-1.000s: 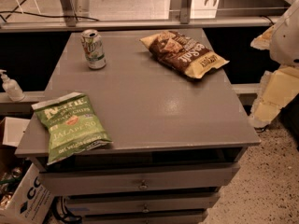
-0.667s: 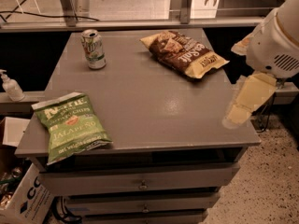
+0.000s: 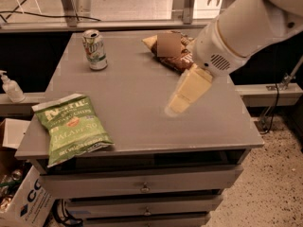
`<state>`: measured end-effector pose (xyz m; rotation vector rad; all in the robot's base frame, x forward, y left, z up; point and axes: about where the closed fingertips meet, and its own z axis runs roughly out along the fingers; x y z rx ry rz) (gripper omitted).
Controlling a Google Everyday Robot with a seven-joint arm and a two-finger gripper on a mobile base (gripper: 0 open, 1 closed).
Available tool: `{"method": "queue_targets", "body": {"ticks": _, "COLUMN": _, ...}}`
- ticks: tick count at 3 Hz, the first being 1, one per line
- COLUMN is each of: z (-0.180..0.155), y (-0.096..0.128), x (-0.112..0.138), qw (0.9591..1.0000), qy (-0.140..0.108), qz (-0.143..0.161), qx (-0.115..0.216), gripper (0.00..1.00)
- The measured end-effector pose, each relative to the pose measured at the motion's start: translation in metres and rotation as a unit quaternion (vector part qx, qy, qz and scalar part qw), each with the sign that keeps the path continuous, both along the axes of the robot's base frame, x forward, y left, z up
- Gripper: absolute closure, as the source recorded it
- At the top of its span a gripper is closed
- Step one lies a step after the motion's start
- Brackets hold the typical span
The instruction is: Pick 7up can
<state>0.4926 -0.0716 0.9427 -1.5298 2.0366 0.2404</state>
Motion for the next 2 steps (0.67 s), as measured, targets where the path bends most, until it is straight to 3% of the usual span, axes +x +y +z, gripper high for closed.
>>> {"method": "queue_targets", "body": {"ticks": 1, "z": 0.0053, "y": 0.047, "x": 0.0252, "qw": 0.9972, "qy": -0.011, "qz": -0.006, "qx": 0.073, "gripper": 0.0}}
{"method": "queue_targets", "body": {"ticks": 2, "z": 0.0053, "y": 0.0471, "x": 0.0251, "qw": 0.9972, "qy": -0.011, "qz": -0.005, "qx": 0.073, "gripper": 0.0}}
